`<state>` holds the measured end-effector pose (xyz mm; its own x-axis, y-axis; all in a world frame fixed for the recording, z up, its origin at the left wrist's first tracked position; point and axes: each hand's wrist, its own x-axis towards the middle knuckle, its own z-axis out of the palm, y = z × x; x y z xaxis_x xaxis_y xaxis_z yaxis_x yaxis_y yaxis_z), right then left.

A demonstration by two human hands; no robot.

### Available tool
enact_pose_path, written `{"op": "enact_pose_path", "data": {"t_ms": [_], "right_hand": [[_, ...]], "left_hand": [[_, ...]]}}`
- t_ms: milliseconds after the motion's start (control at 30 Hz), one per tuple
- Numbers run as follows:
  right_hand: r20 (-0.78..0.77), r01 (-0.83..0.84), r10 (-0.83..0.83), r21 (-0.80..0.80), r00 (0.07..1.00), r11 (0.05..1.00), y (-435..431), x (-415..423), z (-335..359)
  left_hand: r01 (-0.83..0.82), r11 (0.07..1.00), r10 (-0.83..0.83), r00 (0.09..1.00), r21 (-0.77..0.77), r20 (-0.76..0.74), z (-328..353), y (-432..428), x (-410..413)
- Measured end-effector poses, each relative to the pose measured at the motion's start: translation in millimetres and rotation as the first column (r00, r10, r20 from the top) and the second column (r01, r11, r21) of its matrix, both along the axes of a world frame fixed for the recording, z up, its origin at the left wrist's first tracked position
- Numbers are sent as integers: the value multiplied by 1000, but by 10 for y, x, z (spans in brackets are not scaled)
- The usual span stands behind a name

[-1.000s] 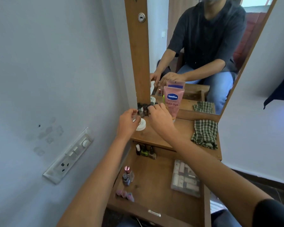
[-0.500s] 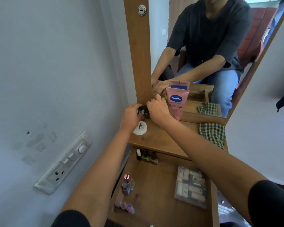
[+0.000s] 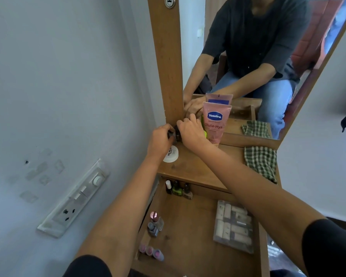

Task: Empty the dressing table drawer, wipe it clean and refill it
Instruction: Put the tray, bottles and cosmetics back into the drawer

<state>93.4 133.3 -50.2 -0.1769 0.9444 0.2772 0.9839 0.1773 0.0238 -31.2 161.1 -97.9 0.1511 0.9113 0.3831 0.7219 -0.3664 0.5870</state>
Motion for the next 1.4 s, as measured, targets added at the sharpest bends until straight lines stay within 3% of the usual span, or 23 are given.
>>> {"op": "enact_pose_path", "data": {"t_ms": [333, 633, 767, 1000, 1233, 1400], "right_hand": [[53, -8, 8, 3, 999, 1000, 37, 18, -20], [2, -7, 7, 92, 1000, 996, -56, 58, 174], [-108, -42, 57, 132, 993, 990, -171, 71, 361], [-381, -148, 153, 41, 912, 988, -715, 110, 625], [-609, -191, 127, -41, 783, 981, -1404, 189, 280], [-627, -117, -64, -243, 777, 963, -1661, 170, -295]], "left_hand": [[-10, 1000, 10, 999, -6, 33, 23, 24, 41], [-43, 997, 58, 949, -56, 309, 210, -68, 23], [-25, 999, 33, 929, -26, 368, 414, -218, -43], [45, 995, -2, 914, -94, 407, 636, -700, -201], [160, 973, -132, 977, -166, 169, 407, -1312, -408], [130, 963, -123, 991, -237, 44, 64, -1586, -522]]}}
